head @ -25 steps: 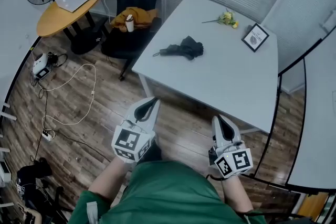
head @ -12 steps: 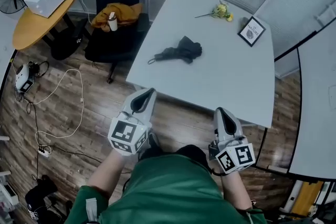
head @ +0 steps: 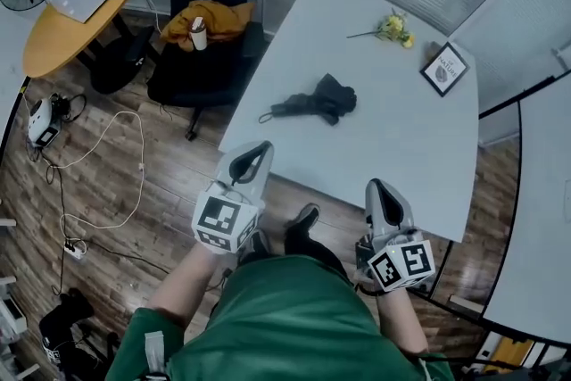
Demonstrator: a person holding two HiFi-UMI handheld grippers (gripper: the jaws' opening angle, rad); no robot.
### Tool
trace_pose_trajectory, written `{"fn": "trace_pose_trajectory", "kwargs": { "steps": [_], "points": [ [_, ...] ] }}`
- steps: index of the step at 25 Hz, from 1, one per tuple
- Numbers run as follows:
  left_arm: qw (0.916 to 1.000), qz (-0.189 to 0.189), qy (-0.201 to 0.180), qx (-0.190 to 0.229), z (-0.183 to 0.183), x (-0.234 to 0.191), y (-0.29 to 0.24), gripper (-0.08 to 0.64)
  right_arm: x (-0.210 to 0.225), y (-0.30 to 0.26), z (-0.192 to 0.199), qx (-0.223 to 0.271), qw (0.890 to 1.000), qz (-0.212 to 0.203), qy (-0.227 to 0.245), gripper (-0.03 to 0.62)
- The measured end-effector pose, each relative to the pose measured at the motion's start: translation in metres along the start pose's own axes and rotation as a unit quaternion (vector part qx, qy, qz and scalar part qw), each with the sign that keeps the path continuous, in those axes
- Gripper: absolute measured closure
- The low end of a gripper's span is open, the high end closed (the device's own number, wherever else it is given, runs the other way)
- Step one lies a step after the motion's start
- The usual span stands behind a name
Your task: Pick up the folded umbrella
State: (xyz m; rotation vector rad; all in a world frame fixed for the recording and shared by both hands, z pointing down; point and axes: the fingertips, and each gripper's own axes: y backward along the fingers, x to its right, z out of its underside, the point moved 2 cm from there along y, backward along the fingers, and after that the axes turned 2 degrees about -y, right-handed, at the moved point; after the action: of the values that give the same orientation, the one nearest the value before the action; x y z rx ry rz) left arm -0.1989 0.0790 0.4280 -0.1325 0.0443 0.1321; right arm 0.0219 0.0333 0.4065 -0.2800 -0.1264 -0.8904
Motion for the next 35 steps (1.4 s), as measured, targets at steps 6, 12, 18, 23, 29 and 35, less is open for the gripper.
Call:
{"fn": "trace_pose_trajectory", "kwargs": {
  "steps": [6,12,18,23,29,35],
  "points": [
    [0.9986,-0.02,-0.035,-0.034,-0.005,-0.019,-0.048,0.545,0.04,-0.054,-0.026,0.02,0.999,-0.038,-0.016,0.589],
    [0.9932,-0.041,-0.067,-0.086,0.006,-0.031,-0.103,0.545,0.1,-0.087,-0.041,0.02,0.998,-0.053,-0.037,0.589],
    [0.9834,-0.041,-0.105,-0.142,0.025,-0.037,-0.159,0.536,0.15,-0.103,-0.045,0.022,0.996,-0.053,-0.067,0.589],
    [0.972,0.012,-0.111,-0.207,0.056,-0.038,-0.197,0.423,0.169,-0.105,-0.039,0.022,0.996,-0.024,-0.087,0.589],
    [0.9404,0.131,-0.122,-0.289,0.123,-0.038,-0.235,0.311,0.168,-0.102,-0.031,0.022,0.994,0.05,-0.094,0.589],
    [0.9025,0.208,-0.159,-0.342,0.176,-0.038,-0.275,0.262,0.158,-0.084,-0.022,0.021,0.986,0.135,-0.096,0.589]
  ]
}}
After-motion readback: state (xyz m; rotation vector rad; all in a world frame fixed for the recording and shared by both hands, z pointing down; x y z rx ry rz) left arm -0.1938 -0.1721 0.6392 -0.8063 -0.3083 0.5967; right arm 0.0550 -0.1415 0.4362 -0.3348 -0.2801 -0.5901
